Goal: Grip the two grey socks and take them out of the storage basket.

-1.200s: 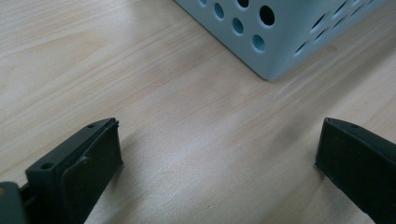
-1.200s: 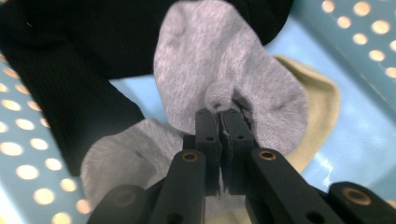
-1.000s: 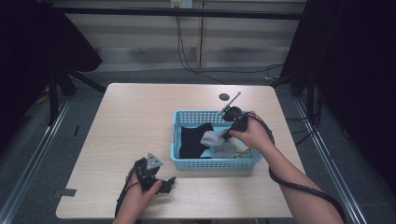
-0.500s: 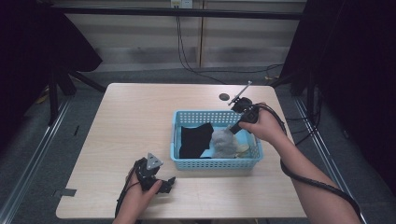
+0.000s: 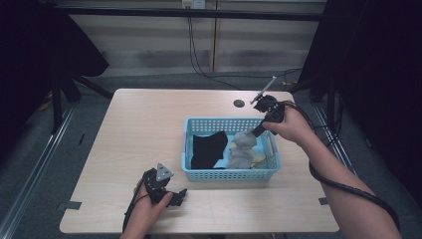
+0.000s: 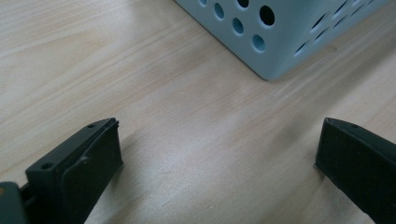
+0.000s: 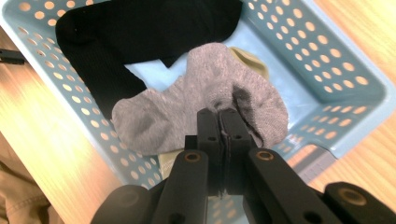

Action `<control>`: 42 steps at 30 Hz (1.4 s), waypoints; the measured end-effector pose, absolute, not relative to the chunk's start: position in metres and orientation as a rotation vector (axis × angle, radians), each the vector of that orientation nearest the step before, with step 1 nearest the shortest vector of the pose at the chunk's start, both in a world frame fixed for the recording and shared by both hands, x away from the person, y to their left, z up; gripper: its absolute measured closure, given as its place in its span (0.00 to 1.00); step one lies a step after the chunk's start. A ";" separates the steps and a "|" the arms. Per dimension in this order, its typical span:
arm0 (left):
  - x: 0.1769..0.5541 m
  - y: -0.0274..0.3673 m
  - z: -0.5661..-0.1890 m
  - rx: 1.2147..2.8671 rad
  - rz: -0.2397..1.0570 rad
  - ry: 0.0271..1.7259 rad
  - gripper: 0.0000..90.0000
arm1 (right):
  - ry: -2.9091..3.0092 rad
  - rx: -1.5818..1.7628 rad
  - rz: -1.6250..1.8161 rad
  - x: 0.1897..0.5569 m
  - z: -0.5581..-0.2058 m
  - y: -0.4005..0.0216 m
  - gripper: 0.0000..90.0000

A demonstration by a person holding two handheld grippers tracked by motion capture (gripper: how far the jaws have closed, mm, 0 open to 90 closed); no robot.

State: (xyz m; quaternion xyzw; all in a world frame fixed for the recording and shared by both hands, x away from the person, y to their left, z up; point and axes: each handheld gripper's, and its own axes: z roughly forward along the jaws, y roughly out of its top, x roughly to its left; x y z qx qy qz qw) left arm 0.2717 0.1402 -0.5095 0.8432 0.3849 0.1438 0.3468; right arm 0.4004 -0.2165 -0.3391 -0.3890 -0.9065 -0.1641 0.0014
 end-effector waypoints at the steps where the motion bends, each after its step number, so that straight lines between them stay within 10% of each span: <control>1: 0.272 0.140 -0.509 2.187 0.373 0.999 0.00 | -2.854 -1.217 -0.512 0.400 -0.335 -0.219 0.99; 42: 0.272 0.140 -0.510 2.186 0.376 1.000 0.00 | -2.820 -1.433 -0.561 0.388 -0.279 -0.316 0.98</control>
